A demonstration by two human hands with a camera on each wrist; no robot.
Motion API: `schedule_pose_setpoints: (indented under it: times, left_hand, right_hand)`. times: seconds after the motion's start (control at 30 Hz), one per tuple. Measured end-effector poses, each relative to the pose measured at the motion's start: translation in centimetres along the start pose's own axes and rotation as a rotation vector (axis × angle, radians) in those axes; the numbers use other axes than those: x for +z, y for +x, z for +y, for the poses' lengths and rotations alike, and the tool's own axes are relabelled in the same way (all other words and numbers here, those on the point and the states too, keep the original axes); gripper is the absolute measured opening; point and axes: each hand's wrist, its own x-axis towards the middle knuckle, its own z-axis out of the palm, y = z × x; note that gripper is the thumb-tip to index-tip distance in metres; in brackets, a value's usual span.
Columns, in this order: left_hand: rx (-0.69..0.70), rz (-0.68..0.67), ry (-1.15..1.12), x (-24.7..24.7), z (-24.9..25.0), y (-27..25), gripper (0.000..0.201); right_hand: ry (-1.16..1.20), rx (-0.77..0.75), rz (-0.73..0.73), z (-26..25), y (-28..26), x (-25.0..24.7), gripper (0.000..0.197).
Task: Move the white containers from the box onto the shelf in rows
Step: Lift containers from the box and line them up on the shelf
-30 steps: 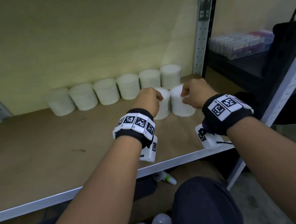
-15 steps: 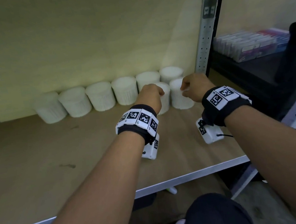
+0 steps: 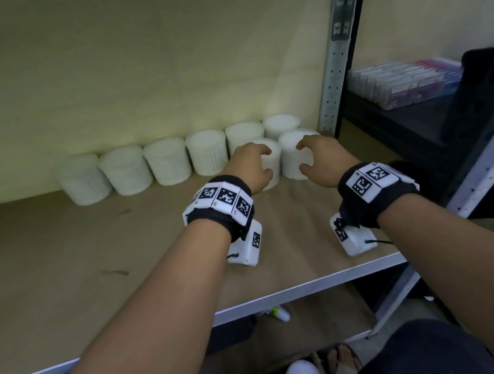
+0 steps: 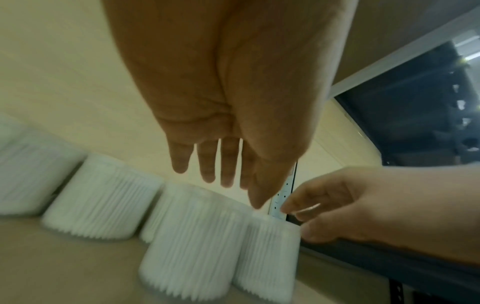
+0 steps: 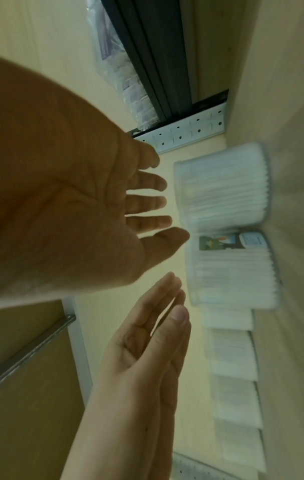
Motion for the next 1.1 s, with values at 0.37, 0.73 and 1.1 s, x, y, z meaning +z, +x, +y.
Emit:
schedule_pose_setpoints:
  times: [0.37,0.73,1.1]
  left_hand:
    - [0.076,0.104,-0.082,-0.3,1.2,-11.0,0.041]
    - [0.09,0.008,-0.201,4.6,0.2,-22.7,0.029]
    - [-0.146,-0.408,-0.134,14.2,-4.2,-25.7,0.039]
  right_hand:
    - [0.069,-0.045,0.086,-2.6,-10.0,0.5,0.031]
    - [0.09,-0.036,0.063,-2.1,-20.5,5.2,0.018]
    - [0.159,0.103,-0.207,-0.7,-24.0,15.8,0.022]
